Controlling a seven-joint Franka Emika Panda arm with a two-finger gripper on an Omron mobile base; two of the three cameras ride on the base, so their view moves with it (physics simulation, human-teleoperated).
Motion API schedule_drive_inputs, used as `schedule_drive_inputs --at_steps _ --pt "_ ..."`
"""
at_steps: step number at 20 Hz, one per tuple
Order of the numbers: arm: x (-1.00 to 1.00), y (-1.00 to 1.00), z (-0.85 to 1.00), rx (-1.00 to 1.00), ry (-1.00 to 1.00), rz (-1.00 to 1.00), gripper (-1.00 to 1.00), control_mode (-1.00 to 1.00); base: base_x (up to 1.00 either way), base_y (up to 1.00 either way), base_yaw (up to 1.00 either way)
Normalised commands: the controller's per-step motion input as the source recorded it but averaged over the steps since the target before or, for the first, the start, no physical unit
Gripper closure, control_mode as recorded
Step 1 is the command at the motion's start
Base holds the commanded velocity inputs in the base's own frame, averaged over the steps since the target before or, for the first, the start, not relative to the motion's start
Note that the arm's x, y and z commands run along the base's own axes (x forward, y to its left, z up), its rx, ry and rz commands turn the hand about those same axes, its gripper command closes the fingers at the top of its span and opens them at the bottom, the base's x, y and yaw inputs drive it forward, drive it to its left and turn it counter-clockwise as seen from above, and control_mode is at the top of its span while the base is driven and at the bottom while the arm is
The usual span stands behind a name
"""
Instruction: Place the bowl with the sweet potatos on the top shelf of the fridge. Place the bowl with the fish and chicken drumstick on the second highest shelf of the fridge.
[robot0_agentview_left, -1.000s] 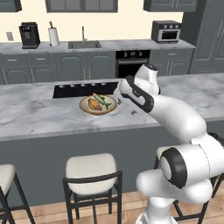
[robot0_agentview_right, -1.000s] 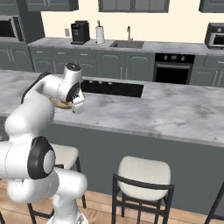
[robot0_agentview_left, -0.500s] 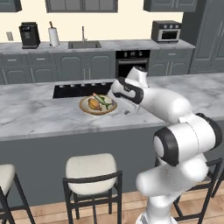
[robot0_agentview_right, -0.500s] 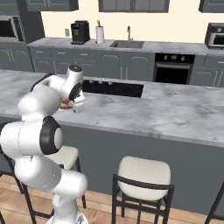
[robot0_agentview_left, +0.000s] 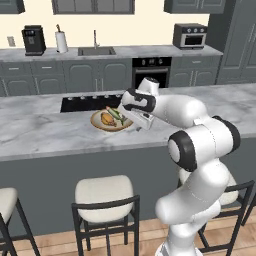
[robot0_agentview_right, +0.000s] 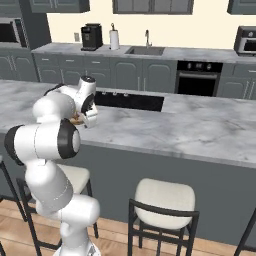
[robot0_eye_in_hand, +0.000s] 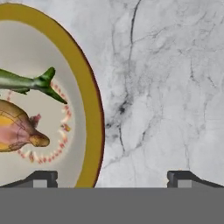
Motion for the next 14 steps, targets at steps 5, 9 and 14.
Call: schedule_drive_inputs --at_steps 5,9,14 --pt "0.25 0.06 -0.38 0.0 0.02 0.01 -1.0 -1.0 0.0 0.0 0.0" --pt "0.4 0.06 -0.23 0.0 0.01 0.01 -1.0 -1.0 0.0 0.0 0.0" --pt "0.5 0.18 -0.15 0.0 0.05 0.0 -1.0 -1.0 0.0 0.0 0.0"
